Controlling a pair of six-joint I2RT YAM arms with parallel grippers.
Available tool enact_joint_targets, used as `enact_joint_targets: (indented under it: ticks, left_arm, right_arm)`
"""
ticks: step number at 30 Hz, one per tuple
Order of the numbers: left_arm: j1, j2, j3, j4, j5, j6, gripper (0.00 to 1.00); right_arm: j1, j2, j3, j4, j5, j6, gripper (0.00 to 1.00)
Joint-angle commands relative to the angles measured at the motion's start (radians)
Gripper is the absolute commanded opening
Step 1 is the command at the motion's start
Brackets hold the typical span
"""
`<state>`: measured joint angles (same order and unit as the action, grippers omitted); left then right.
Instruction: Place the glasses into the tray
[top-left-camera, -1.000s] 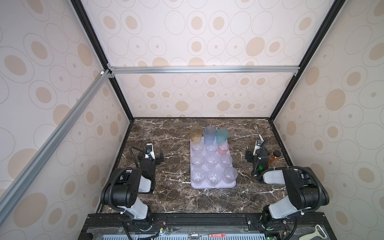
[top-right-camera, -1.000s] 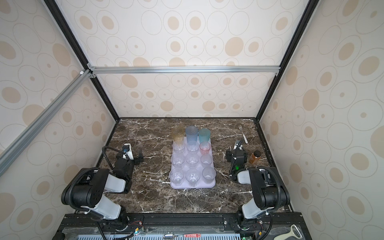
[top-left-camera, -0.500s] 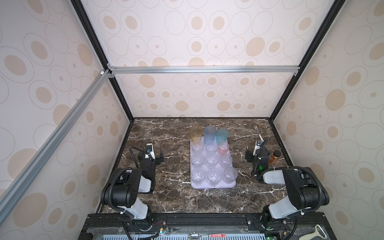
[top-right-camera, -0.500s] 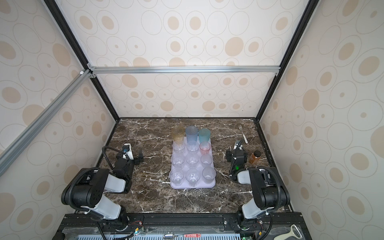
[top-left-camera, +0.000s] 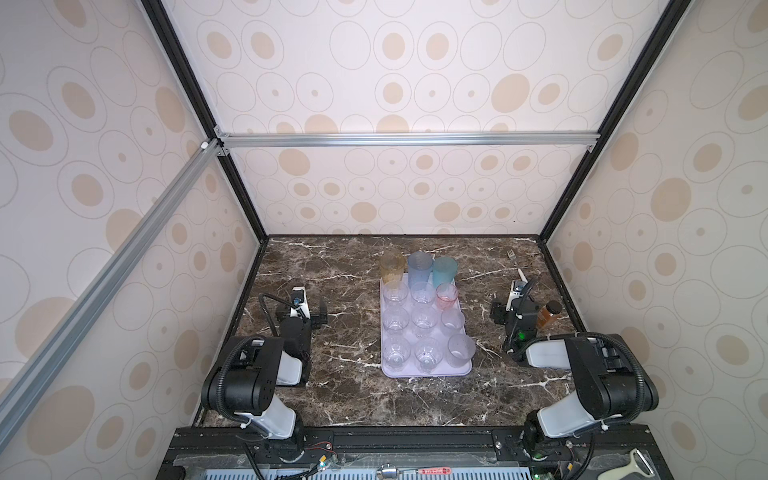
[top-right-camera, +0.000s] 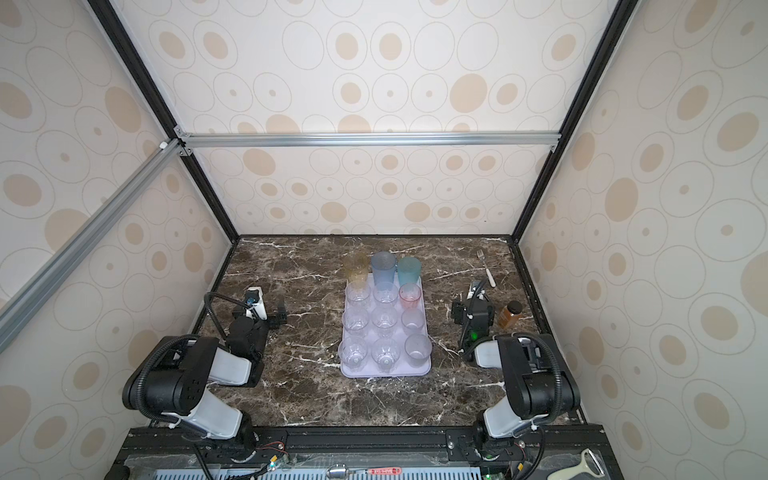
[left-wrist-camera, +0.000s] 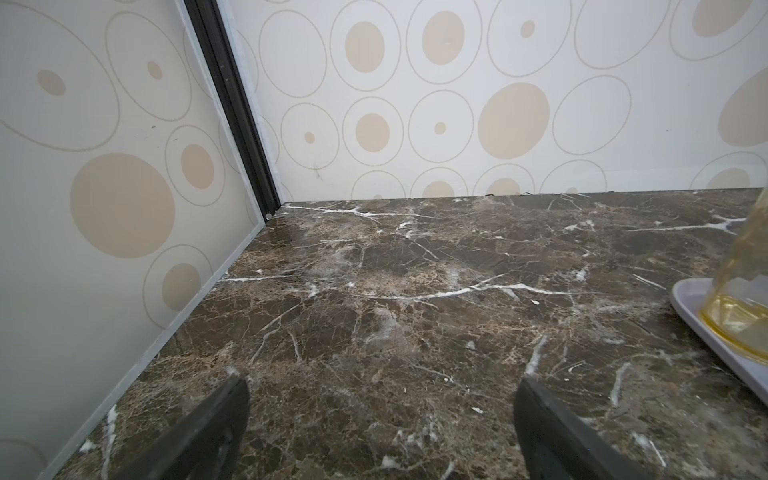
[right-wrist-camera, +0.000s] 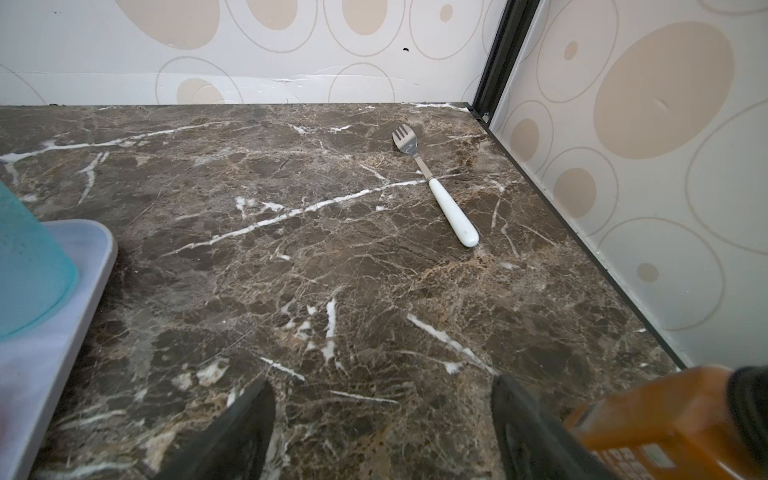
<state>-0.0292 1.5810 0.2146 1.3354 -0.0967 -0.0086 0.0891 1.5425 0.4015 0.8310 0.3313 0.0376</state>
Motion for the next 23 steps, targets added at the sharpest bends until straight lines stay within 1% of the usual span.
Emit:
enact_joint_targets:
  ticks: [1,23]
  left_arm:
    - [0.004,-0.003,0.016,0.008,0.006,-0.006,0.99]
    - [0.003,-0.003,0.016,0.010,0.008,-0.003,0.99]
  right_arm:
    - [-0.004,-0.003,0.000,0.006,-0.005,-0.003,0.84]
    - [-0.004,-0.004,-0.001,0.002,-0.006,-0.004,0.84]
